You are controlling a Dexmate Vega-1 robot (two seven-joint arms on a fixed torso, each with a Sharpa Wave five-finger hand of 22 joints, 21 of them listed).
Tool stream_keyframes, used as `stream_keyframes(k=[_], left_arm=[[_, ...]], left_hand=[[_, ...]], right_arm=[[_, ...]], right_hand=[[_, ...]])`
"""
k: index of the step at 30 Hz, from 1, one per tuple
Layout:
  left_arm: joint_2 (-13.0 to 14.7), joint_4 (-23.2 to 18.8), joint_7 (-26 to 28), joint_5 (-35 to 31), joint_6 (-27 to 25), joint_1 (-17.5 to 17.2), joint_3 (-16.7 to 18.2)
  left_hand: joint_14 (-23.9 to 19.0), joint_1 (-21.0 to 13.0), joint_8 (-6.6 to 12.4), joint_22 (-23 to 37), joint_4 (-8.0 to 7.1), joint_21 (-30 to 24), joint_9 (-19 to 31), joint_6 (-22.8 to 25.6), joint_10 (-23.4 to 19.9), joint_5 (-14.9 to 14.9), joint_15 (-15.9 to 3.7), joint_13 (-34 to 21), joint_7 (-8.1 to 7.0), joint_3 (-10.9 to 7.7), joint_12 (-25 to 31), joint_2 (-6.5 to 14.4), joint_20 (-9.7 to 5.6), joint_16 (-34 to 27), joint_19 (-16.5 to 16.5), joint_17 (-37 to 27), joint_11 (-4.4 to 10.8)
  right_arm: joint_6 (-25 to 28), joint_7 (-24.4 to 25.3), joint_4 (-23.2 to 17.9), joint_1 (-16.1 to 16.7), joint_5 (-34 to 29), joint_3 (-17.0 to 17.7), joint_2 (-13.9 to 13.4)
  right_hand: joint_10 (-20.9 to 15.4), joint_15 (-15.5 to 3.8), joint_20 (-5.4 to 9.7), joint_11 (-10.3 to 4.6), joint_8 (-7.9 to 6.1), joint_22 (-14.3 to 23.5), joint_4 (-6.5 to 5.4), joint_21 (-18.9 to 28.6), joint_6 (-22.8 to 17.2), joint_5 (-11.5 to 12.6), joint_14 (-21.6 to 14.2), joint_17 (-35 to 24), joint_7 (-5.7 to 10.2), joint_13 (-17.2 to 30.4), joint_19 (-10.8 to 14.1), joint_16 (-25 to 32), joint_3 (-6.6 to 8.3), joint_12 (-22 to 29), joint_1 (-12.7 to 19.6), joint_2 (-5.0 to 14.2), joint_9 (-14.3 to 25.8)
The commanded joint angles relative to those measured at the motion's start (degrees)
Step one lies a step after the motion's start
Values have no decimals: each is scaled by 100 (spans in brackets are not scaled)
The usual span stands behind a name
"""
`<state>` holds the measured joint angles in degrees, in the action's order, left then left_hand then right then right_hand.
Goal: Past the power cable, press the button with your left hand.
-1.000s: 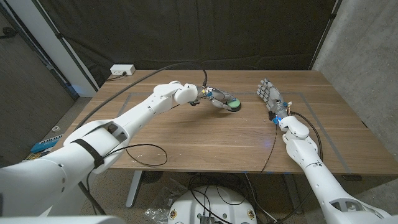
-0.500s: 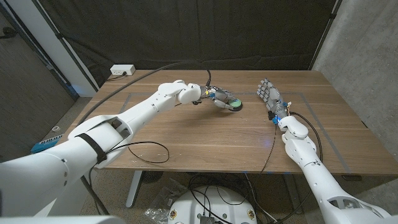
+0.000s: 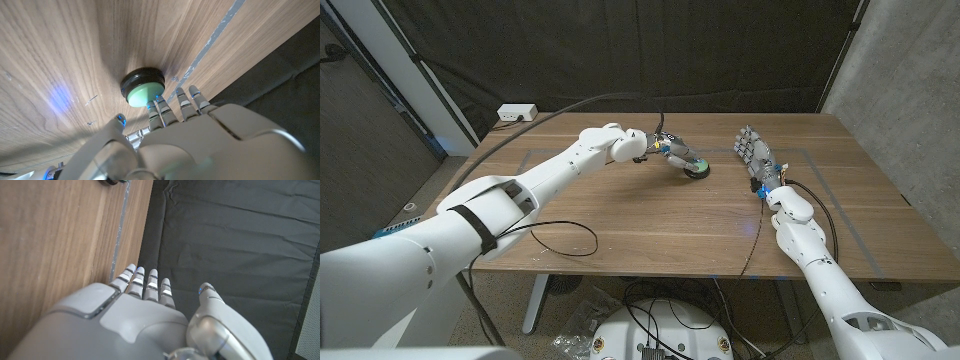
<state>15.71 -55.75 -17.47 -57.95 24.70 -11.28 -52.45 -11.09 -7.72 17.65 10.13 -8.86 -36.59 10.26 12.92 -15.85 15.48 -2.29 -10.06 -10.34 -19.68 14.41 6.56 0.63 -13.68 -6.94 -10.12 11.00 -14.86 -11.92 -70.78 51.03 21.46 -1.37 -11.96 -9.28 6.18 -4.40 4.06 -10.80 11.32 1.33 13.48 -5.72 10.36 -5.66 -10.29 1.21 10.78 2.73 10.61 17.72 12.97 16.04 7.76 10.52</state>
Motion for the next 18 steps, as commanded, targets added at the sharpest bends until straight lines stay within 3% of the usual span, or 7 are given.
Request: stream_keyframes(k=[1,5,18], left_arm=[[-112,363,-162,27,52,140,-193],[-121,426,-118,-38,45,185,-275],[-222,718,-94,-222,-49,343,-549]], left_hand=[[-159,3,265,19,17,31,9,3159,-2094,39,-618,-62,823,42,182,-62,8,-34,56,-18,-353],[-289,44,294,20,10,67,8,3410,-2334,60,-613,-64,931,73,181,-86,11,-40,80,-21,-372],[-433,111,331,21,-2,127,9,3752,-2621,89,-644,-69,1005,125,160,-116,2,-33,91,-26,-436]], right_arm=[[-114,36,238,-141,-26,8,97],[-166,38,340,-194,-27,5,145],[-380,117,570,-294,-60,34,272]], right_hand=[[-8,4,-25,7,5,9,-20,16,24,12,-37,-13,-16,12,57,32,14,-27,-56,2,17],[-10,3,-22,13,8,10,-28,17,37,11,-51,-16,-10,12,64,36,13,-27,-69,3,17],[-6,-5,-14,18,14,13,-66,18,73,1,-77,-25,-10,12,77,44,1,-31,-133,-1,16]])
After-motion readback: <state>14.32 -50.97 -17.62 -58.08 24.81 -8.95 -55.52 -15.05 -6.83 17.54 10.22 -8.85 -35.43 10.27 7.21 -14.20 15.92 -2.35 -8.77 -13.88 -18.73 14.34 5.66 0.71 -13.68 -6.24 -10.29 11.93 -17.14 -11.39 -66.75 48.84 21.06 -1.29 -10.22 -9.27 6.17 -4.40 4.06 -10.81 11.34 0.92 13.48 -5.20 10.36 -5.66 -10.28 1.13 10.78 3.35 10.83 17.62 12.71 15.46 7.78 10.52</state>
